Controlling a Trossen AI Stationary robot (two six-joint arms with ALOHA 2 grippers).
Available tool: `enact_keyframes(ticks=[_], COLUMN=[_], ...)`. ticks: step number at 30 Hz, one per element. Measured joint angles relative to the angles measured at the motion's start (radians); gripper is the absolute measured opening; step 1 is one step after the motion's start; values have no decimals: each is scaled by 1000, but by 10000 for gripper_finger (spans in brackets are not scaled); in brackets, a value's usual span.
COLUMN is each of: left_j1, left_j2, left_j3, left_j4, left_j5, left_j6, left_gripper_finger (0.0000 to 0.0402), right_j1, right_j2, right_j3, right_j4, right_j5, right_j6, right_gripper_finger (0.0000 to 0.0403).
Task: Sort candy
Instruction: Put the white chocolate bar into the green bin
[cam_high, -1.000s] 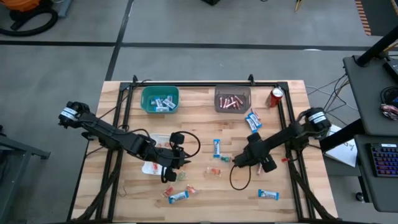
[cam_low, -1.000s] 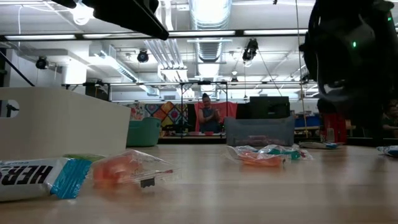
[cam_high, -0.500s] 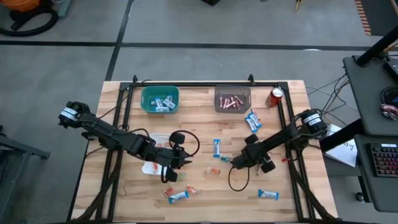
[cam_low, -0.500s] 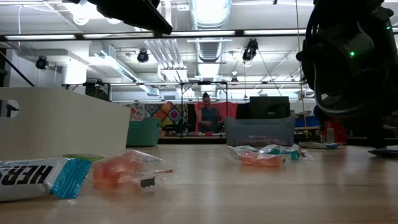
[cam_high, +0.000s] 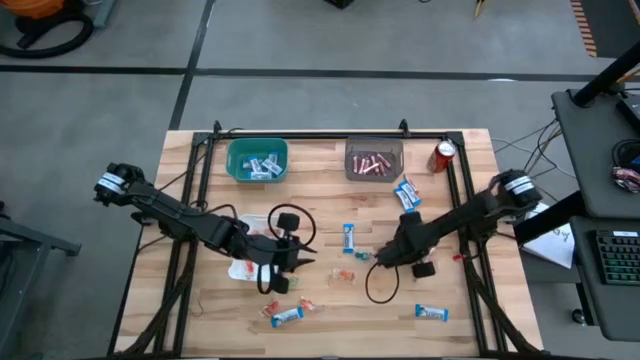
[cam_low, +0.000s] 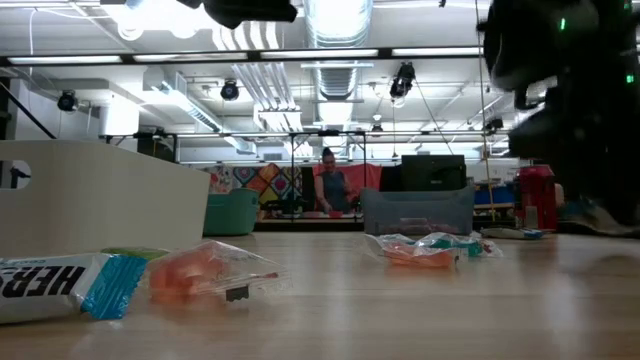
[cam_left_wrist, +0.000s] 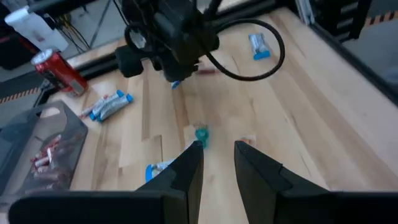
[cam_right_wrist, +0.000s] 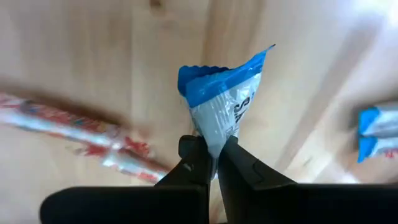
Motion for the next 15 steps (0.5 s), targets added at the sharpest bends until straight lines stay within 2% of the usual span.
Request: enact_keyframes(ticks=[4,7,11,15], left_j1=[0,0,2,14], left_j2=[0,0,0,0], left_j3=[-22,-58,-112,-171], left_j4=[89,194,372,554], left_j5=[4,28,52,53], left_j6=[17,42,64,78], left_gripper_finger=[75,75,75,75], right_j1=[0,0,3,3], right_j2=[-136,-261,-424,-540], right_j3=[0,-6,-51,-145], right_j4=[68,193,476,812], right_j5=[0,5,31,37], right_j6=[95,130,104,-4], right_gripper_finger=[11,11,11,11])
